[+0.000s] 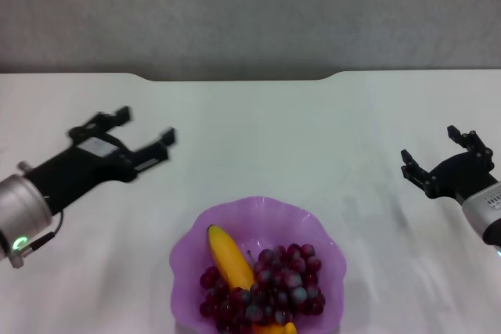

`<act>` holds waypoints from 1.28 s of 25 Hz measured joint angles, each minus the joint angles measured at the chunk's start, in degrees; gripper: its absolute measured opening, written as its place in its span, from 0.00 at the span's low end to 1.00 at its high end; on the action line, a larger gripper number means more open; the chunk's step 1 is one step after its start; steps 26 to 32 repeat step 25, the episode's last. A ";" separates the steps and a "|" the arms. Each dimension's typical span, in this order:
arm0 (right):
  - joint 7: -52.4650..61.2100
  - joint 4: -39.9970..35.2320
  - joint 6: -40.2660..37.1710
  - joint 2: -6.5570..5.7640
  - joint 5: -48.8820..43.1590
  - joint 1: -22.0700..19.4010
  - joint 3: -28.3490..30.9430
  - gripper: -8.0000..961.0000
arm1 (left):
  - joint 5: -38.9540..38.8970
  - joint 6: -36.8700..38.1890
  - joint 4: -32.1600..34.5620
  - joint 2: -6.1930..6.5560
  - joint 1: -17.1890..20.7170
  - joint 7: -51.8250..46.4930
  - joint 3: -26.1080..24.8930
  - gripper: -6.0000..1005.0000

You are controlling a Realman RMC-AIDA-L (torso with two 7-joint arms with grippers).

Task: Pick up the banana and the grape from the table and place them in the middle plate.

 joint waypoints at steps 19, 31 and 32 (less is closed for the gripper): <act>-0.08 1.59 -0.90 0.09 0.47 0.25 0.61 0.91 | -44.19 -16.20 -54.38 -0.58 -17.63 35.36 -12.70 0.90; -0.05 1.60 -0.78 0.09 0.50 0.20 0.53 0.91 | -44.26 -14.21 -54.78 -0.51 -17.68 35.31 -13.78 0.90; -0.05 1.60 -0.78 0.09 0.50 0.20 0.53 0.91 | -44.26 -14.21 -54.78 -0.51 -17.68 35.31 -13.78 0.90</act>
